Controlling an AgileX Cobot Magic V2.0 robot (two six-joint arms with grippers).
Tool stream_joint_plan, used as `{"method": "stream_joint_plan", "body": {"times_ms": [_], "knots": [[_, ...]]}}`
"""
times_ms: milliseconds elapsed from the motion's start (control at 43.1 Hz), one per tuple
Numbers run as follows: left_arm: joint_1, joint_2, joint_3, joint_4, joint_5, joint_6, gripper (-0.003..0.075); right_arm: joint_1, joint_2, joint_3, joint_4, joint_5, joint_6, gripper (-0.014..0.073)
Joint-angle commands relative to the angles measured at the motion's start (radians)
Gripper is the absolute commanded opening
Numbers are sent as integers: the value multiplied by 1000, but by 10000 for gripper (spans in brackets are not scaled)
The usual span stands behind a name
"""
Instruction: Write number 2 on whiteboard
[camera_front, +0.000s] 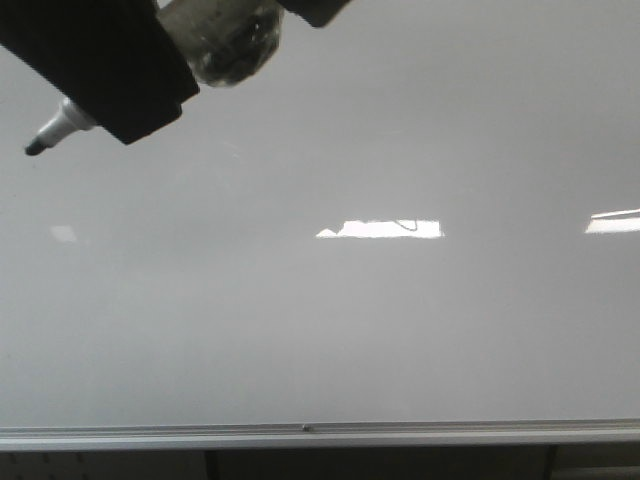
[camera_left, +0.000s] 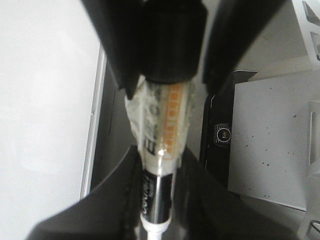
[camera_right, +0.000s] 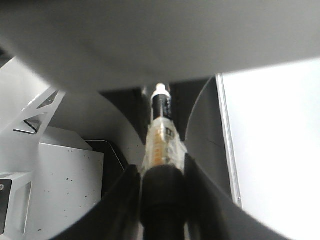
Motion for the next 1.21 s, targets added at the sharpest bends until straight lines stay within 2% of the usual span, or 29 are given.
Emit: {"method": "stream_joint_plan", "body": {"times_ms": [0, 70, 116, 279, 371, 464, 650, 905, 1044, 1184], "knots": [[-5, -21, -33, -26, -50, -4, -4, 1, -21, -35, 50, -16, -12, 111], [-5, -21, -33, -26, -53, -4, 34, 1, -21, -35, 50, -16, -12, 77], [-5, -21, -33, -26, -54, -4, 102, 1, -21, -35, 50, -16, -12, 64], [-5, -21, -33, -29, -61, -11, 456, 1, -21, -35, 50, -17, -11, 57], [-3, -21, -38, -21, -57, -11, 549, -2, -21, -35, 47, -18, -2, 57], [-3, -27, -55, -4, -34, -31, 554, -3, -25, -35, 8, -13, 34, 57], [14, -79, -85, 74, -28, -132, 554, -3, -52, -42, -204, 7, 189, 57], [164, -204, -20, 68, -35, -235, 554, -19, -107, -95, -587, 95, 594, 57], [285, -302, 67, 63, -115, -311, 554, -127, -141, -85, -611, 94, 747, 57], [357, -368, 132, 61, -144, -327, 554, -264, -213, 18, -520, -52, 757, 57]]}}
